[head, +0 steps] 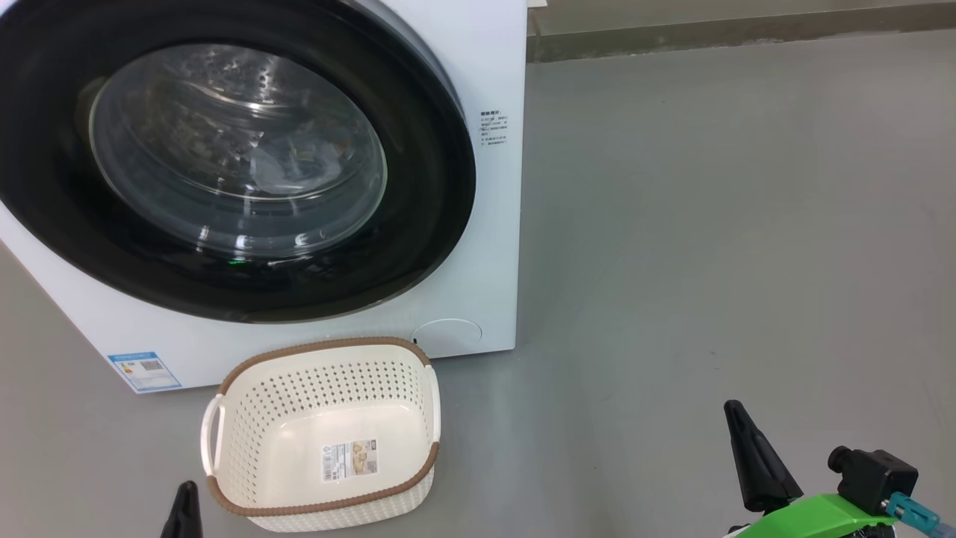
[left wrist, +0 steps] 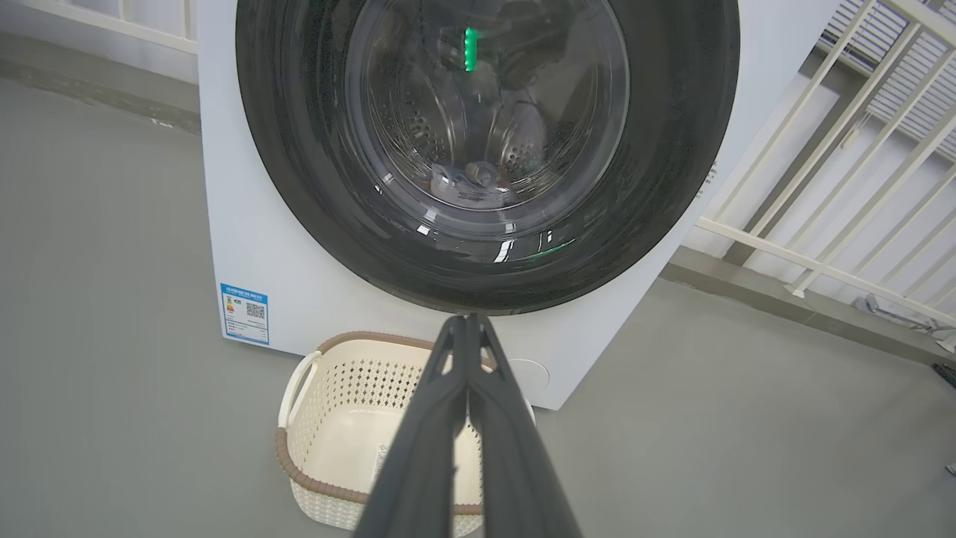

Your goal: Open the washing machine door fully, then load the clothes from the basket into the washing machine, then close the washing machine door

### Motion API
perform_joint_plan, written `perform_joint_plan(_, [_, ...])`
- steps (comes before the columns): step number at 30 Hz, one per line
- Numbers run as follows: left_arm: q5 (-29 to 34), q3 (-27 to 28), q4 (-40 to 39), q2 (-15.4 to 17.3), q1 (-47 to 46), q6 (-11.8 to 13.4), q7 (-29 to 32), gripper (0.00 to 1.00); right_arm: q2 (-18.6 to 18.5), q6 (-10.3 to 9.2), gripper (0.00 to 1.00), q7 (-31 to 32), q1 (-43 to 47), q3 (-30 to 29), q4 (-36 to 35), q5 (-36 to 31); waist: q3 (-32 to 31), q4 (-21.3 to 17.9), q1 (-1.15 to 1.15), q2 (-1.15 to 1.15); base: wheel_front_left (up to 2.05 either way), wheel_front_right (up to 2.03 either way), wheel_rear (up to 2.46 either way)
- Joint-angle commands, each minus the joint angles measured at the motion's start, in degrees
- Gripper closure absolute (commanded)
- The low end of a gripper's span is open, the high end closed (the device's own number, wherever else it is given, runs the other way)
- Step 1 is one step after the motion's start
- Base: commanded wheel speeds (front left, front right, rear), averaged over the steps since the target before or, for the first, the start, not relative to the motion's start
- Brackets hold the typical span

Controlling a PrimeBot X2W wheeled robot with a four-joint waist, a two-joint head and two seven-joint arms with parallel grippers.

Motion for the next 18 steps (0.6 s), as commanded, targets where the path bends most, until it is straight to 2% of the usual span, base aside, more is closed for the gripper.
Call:
perform_joint_plan(1, [-2.1, 0.8, -1.0, 0.7, -2.7, 0.0, 0.4, 1.0, -0.2, -0.03, 1.0, 0.6, -2.1, -0.2, -1.2, 2.2, 0.0, 0.0, -0.01, 0.0, 0.0, 0.0, 0.0])
perform_joint_plan(18, [-13.5, 1.2, 0.4, 0.8, -4.8, -0.1, 3.2, 1.0, -0.3, -0.05, 1.0, 3.3, -2.8, -1.2, -0.6, 13.2, 0.3, 0.1, -0.01, 0.0, 0.0, 0.0, 0.0])
